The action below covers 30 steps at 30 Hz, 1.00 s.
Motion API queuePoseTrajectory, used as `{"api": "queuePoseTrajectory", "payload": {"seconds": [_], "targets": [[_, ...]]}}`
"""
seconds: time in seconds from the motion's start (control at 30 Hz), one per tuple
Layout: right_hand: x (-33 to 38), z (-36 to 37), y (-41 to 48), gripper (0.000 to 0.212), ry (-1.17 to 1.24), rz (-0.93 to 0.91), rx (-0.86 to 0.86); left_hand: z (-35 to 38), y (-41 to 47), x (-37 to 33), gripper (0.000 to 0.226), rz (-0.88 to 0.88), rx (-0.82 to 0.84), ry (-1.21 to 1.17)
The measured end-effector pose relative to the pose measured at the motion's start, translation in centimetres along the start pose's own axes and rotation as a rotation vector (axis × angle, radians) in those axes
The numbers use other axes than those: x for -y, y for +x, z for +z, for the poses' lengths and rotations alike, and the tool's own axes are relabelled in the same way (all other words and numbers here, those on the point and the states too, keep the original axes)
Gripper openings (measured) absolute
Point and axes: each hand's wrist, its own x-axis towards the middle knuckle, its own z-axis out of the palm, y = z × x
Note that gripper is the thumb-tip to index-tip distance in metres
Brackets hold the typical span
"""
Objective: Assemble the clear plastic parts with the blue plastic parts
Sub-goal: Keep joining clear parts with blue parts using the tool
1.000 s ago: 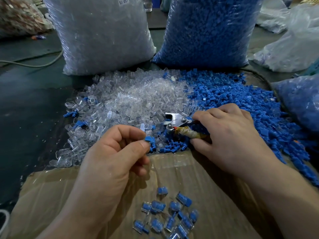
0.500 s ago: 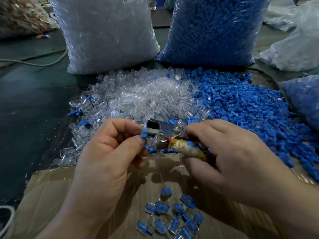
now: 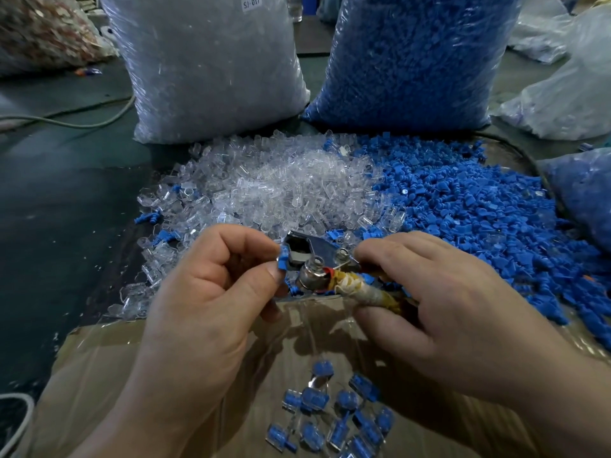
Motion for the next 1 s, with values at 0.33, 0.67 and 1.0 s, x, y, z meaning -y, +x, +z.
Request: {"api": "queuePoseTrajectory", "payload": {"seconds": [0.33, 0.67, 1.0], "targets": [[-0.4, 0.5, 0.3, 0.055, -0.175, -0.051, -0.055, 0.6, -0.4, 0.1, 0.018, -0.042, 0.015, -0.010], [-0.2, 0.4, 0.3, 0.039, -0.129, -0.040, -0.027, 0.6, -0.5, -0.5, 0.018, -0.041, 0.022, 0.003], [-2.5, 0.5, 2.0, 0.070, -0.362, 0.167, 0.025, 0.9, -0.2, -0.8, 0.034, -0.267, 0.023, 0.059]]}}
